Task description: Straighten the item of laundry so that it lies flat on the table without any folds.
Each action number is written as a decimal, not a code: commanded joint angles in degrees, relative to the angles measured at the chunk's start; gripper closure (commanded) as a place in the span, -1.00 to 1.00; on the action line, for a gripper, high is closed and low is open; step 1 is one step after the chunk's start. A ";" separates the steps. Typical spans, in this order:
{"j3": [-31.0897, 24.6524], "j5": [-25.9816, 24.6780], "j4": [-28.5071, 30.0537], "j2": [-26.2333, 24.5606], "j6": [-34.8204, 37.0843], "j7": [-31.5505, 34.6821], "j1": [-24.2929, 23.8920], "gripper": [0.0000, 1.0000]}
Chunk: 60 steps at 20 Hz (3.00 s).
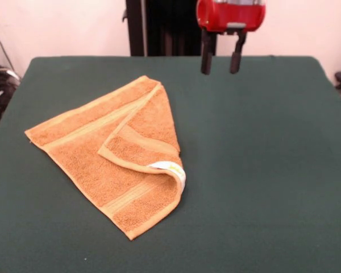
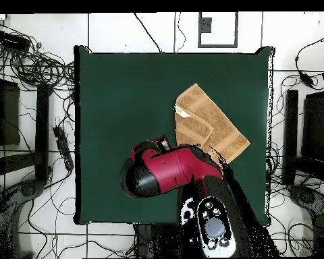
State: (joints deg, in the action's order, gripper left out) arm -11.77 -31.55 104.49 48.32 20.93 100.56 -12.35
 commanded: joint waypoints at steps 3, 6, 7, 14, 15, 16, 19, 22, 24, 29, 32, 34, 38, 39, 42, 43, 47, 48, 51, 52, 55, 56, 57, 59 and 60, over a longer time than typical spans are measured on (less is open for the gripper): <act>-13.51 0.82 -7.55 -9.25 8.68 -10.58 -5.48 -1.00; -15.19 -0.32 -9.66 -11.16 9.62 -11.94 -7.00 -1.00; -15.57 -0.56 -10.03 -11.55 10.02 -12.27 -7.40 -1.00; -16.70 -3.95 -14.17 -15.78 10.92 -13.98 -8.28 -1.00; -16.54 -4.65 -14.70 -15.90 11.44 -14.44 -8.13 -1.00; -16.39 -5.36 -15.24 -16.01 11.96 -14.89 -7.98 -1.00; -16.76 -6.37 -15.31 -15.66 13.31 -16.75 -8.78 -1.00; -17.75 -6.92 -14.84 -15.40 14.00 -18.28 -10.35 -1.00; -18.20 -7.64 -15.19 -15.63 14.51 -19.37 -11.29 -1.00; -17.85 -10.67 -17.21 -16.75 15.10 -19.95 -12.21 -1.00; -18.44 -11.64 -18.08 -17.41 15.38 -20.73 -13.33 -1.00; -18.44 -12.48 -18.52 -17.53 15.47 -21.17 -13.69 -1.00; -19.19 -13.17 -18.77 -17.61 16.00 -22.68 -15.01 -1.00; -19.51 -13.15 -18.93 -17.90 16.50 -23.30 -15.39 -1.00; -20.52 -13.04 -18.76 -18.35 17.85 -25.36 -16.77 -1.00; -20.70 -13.03 -18.95 -18.56 18.34 -25.90 -16.99 -1.00; -20.57 -14.01 -20.72 -19.68 19.97 -27.39 -17.24 -1.00; -20.53 -14.21 -21.13 -19.92 20.49 -27.75 -17.29 -1.00; -20.12 -14.66 -22.31 -21.06 22.55 -29.35 -17.62 -1.00; -19.98 -14.68 -22.55 -21.48 23.01 -29.69 -17.76 -1.00; -18.88 -14.67 -23.11 -22.39 24.72 -29.91 -17.16 -1.00; -18.42 -14.68 -23.43 -22.73 25.31 -29.88 -16.87 -1.00; -18.04 -14.66 -23.76 -22.97 25.85 -29.80 -16.56 -1.00; -17.03 -15.13 -25.17 -23.69 27.02 -29.75 -15.52 -1.00; -16.48 -15.70 -26.23 -24.37 27.20 -29.60 -14.91 -1.00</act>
State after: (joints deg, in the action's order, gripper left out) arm -26.10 -42.73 82.07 27.59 40.04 87.79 -30.87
